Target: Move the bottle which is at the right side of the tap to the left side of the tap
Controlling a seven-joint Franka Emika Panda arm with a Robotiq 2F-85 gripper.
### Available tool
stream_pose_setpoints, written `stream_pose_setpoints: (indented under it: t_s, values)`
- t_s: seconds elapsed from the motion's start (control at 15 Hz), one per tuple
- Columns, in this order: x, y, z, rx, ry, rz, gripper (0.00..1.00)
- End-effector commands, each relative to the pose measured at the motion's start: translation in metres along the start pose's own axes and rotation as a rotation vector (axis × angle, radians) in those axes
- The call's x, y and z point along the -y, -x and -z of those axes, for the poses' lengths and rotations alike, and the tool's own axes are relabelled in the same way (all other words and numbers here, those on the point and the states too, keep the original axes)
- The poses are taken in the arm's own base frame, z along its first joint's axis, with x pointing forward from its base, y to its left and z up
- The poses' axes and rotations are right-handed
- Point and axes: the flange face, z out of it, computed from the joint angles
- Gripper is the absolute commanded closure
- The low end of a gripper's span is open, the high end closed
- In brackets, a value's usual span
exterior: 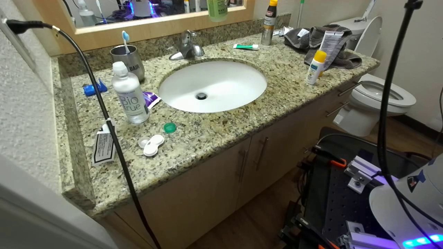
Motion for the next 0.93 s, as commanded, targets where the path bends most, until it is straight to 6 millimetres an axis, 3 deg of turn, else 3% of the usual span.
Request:
stream_pose_setpoints:
  t_s: [0.0,0.27,0.33,0.6,0.67,0.87]
  values:
    - [0.034,0.032,0.028,-0.038,0.002,0.192,0.92]
    - [0.059,0.051,0.039,-0.045,-0.038,0.282,0.92]
    - [0.063,0.051,0.029,-0.039,-0.015,0.243,0.70]
    - [0.065,0.052,0.030,-0.038,-0.020,0.259,0.70]
    - [0.061,0.047,0.016,0.009,-0.018,0.255,0.92]
    - [0.077,0.040,-0.012,0.009,-0.031,0.208,0.92]
